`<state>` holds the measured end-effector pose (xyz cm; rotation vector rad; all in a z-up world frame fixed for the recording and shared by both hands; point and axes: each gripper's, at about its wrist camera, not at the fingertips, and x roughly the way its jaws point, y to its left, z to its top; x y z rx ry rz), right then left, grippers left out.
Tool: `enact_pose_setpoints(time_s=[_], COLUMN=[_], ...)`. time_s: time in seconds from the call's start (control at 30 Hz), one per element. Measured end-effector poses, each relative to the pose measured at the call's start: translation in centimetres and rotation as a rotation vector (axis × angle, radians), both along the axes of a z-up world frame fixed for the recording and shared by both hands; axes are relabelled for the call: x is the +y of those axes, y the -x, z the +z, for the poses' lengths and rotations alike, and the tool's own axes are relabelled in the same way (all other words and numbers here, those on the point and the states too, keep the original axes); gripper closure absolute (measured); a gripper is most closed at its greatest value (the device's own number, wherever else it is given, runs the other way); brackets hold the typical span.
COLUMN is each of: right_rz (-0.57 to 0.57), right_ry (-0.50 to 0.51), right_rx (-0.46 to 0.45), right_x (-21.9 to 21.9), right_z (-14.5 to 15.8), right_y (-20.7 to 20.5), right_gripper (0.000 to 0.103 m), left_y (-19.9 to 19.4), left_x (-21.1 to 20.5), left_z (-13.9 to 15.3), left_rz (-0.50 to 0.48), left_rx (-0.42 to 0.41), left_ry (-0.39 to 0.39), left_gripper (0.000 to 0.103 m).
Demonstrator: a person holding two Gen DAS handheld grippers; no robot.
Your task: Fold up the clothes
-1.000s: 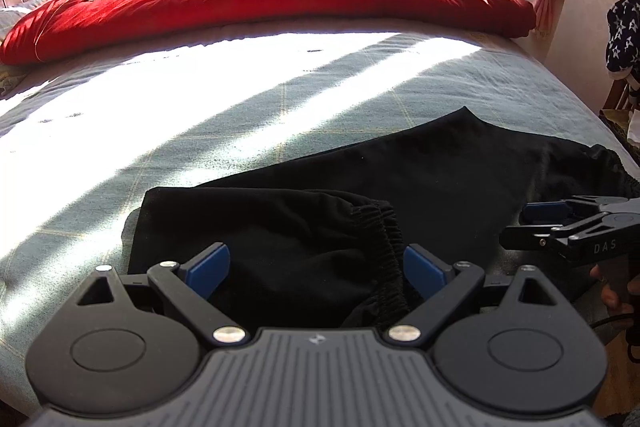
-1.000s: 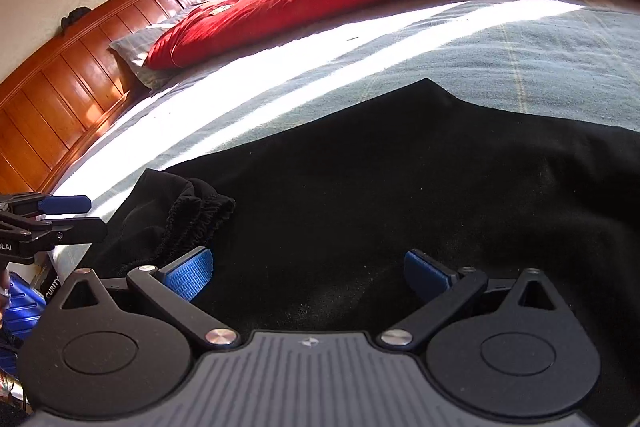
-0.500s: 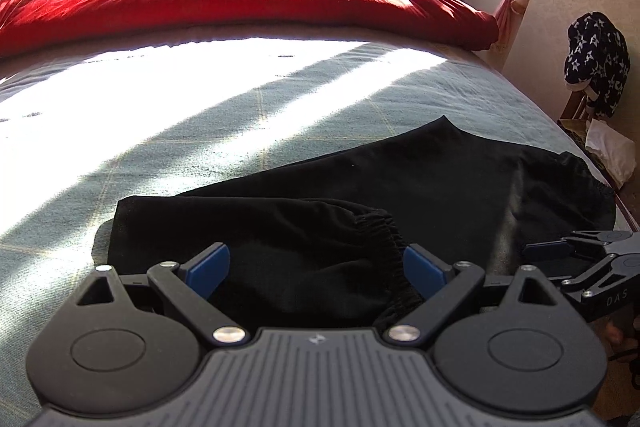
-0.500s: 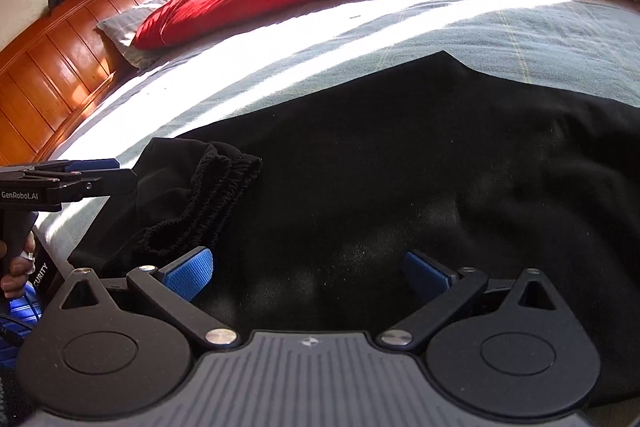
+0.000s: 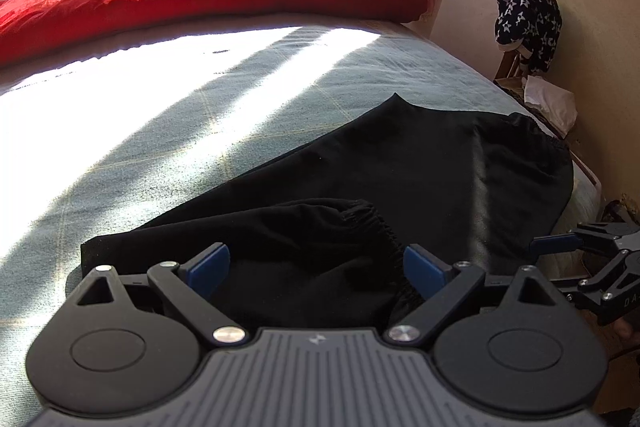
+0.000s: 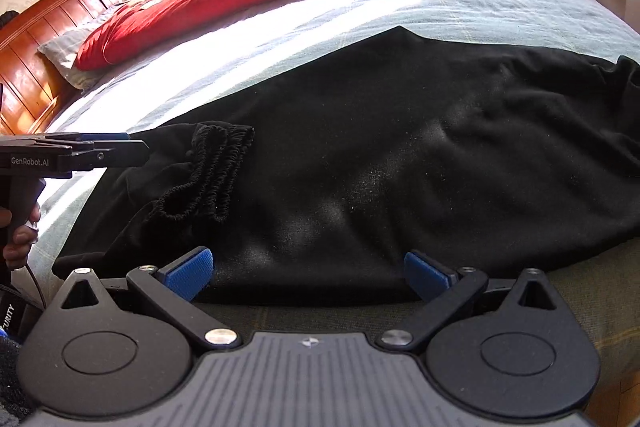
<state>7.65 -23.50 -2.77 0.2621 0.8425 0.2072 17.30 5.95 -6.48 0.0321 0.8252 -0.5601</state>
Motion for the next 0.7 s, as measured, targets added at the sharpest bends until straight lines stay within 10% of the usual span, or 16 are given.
enact_pose_setpoints(time_s=[0.4,0.7], right_rz=[0.095,-0.386], right_ry=[-0.055,-0.387], right_rx=[0.045,-0.059], right_x=[-2.3,-21.2], right_z=[-0.3,-0.5], right_y=[-2.1,0.1], right_gripper=[0.0,0.0], left_y=[0.1,-0.2], left_x=[-2.0,-5.9], left_z=[-0.2,0.2], left_rz=[0.081,0.103], left_rx=[0.008,0.006], left_ry=[0.026,0.019], left_gripper=[0.009,0.009])
